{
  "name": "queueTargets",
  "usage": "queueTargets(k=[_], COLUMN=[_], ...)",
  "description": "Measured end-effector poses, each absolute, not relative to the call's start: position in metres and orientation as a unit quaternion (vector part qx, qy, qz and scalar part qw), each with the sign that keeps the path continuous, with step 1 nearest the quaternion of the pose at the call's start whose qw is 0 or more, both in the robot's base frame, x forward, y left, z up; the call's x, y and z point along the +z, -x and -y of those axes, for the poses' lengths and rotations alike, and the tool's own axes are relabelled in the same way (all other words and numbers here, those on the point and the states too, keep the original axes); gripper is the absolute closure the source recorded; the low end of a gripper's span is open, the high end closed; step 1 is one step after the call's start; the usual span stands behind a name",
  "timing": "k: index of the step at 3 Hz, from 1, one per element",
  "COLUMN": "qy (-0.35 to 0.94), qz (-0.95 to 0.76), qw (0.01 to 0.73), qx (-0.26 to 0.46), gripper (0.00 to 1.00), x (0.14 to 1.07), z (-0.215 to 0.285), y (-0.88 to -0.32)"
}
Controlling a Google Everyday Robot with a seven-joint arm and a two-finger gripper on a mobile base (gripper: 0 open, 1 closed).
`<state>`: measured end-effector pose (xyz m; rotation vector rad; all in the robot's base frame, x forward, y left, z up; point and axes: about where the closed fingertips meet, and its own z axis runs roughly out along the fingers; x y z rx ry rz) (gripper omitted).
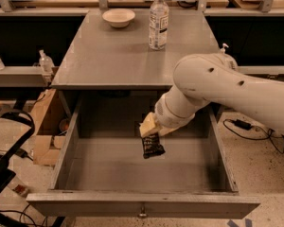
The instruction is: Place rxbar chocolate into top drawer
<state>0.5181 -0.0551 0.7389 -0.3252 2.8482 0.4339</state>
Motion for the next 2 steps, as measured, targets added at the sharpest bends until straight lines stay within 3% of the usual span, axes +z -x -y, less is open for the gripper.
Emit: queueTargets(k=[1, 2], qy=[0.108, 0.108], qz=[-0.978, -0.978], qw=[0.100, 0.101], qx=[0.148, 0.147], gripper=[1.00, 0.81], x=[0.7133, 0.7145], z=[0.0635, 0.0628], y=[-0.5167, -0.5162])
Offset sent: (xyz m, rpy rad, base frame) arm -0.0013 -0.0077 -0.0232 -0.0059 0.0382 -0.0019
